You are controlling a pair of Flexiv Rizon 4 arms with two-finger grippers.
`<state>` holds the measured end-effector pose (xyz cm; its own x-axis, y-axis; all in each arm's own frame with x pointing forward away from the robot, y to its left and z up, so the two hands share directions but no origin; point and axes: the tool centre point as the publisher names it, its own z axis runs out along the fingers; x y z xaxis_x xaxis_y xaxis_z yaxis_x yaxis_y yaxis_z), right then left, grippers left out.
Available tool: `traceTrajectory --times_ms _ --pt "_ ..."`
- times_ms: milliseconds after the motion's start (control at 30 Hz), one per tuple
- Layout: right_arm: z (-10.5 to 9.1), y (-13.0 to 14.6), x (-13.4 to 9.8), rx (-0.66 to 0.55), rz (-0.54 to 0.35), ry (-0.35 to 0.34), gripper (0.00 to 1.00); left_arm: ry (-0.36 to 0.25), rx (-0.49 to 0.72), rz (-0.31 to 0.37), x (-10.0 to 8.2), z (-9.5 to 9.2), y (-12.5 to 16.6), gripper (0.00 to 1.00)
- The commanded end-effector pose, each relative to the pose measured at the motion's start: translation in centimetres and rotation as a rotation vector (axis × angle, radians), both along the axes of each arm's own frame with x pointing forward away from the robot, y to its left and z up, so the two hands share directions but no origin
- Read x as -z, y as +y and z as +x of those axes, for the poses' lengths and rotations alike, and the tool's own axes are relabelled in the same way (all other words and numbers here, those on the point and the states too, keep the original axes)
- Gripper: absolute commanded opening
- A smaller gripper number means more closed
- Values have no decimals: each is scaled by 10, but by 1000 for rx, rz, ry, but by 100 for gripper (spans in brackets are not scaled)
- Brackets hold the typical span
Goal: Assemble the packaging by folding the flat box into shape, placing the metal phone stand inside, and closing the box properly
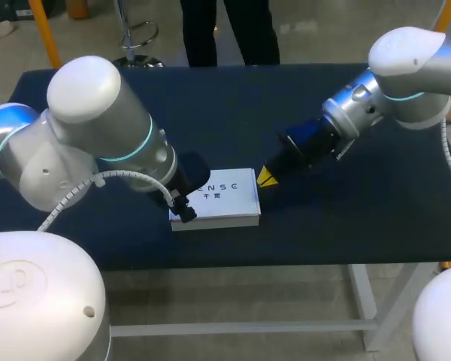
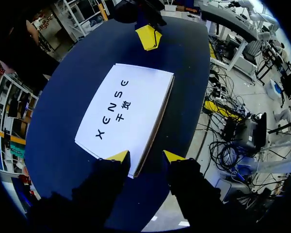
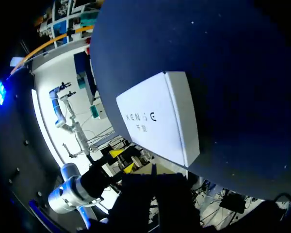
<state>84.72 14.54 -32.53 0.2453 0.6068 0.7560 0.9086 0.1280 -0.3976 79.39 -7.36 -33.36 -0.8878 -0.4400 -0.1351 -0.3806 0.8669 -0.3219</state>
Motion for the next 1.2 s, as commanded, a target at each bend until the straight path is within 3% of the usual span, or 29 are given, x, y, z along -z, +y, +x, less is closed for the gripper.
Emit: traceTrajectory --times_ms 33,133,167,200,233,367,433,467,900,933,1067,1200 --pt "-2 -12 -26 24 -40 -114 24 38 -61 57 -17 -6 -5 100" --pt "7 -21 -39 18 -57 -187 47 56 -115 47 -23 -17 -6 100" --pt "9 -23 -43 15 -60 -207 63 64 -142 48 -25 -20 -7 100" --pt "11 -26 -47 15 -65 -233 90 74 -158 48 -26 -23 -8 100" --pt "12 -29 -51 19 -73 -262 100 76 -177 48 -27 -27 -10 100" --pt "16 -43 -67 46 -84 -380 100 106 -286 12 -31 -39 -11 100" --pt "18 -52 -73 128 -100 -456 100 105 -397 52 -33 -45 -12 100" --pt "18 -52 -73 128 -100 -456 100 95 -437 85 -34 -47 -14 100" --pt "18 -52 -73 128 -100 -456 100 95 -437 85 -34 -47 -14 100" --pt "18 -52 -73 128 -100 -456 100 135 -464 73 -35 -48 -18 100" --pt "12 -71 -80 200 -122 -627 100 233 -595 39 -33 -58 -35 100" --pt "12 -90 -93 206 -104 -838 100 276 -694 23 -27 -74 -44 100"
